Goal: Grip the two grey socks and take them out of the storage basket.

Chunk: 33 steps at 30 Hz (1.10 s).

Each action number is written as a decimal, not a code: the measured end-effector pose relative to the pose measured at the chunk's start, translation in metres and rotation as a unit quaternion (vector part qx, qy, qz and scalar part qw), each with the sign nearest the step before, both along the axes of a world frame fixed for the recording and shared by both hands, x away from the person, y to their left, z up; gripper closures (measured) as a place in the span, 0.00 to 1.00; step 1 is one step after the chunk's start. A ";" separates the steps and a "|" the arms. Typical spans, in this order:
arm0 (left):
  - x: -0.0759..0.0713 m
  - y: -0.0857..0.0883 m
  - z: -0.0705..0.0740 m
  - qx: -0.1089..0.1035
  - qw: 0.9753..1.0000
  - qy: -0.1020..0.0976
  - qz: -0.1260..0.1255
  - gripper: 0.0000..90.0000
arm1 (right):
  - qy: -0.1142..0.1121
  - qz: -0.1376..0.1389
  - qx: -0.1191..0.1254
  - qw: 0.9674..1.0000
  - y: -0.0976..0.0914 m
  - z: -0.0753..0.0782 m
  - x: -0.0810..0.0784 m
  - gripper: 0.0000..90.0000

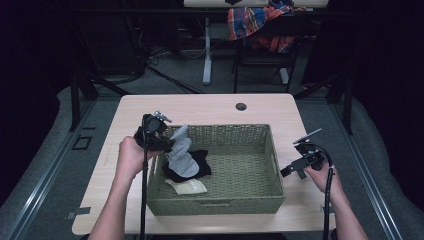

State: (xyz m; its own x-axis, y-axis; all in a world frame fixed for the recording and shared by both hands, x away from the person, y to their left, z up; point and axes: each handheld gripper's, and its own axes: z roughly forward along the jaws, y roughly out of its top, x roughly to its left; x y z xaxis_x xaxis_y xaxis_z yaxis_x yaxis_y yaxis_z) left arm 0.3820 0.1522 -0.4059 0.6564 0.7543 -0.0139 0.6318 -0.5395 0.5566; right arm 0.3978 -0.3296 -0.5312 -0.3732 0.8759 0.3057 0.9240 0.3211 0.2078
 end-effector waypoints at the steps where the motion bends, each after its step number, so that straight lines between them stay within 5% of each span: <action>1: -0.001 0.001 0.002 -0.001 1.000 -0.001 0.001 0.95 | -0.001 -0.002 0.000 1.000 0.000 0.000 0.000 0.04; 33: -0.016 0.048 0.039 -0.027 0.996 -0.059 0.064 0.95 | -0.001 -0.004 0.000 1.000 0.000 -0.001 0.000 0.04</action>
